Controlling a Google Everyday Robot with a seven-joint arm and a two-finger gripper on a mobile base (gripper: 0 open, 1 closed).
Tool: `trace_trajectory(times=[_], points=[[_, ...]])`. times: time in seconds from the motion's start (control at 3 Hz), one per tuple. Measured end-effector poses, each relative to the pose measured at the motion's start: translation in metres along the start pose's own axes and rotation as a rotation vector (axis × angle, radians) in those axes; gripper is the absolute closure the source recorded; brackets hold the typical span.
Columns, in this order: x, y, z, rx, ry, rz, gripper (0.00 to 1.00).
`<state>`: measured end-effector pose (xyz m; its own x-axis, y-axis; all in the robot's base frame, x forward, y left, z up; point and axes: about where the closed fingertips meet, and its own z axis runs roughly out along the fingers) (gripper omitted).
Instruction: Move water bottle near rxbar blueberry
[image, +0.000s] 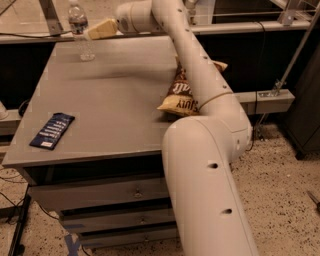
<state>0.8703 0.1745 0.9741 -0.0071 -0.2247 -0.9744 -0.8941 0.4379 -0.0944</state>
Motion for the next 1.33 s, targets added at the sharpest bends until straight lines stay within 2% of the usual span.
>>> trace_trajectory(times=[0.33,0.67,1.0,1.33], points=[[0.009,-0.004,-0.046,0.048,0.066,-0.048,0.0],[0.016,0.018,-0.067,0.044,0.136,-0.077,0.0],[0.013,0.052,-0.066,0.018,0.178,-0.074,0.0],[0.006,0.076,-0.055,0.008,0.183,-0.039,0.0]])
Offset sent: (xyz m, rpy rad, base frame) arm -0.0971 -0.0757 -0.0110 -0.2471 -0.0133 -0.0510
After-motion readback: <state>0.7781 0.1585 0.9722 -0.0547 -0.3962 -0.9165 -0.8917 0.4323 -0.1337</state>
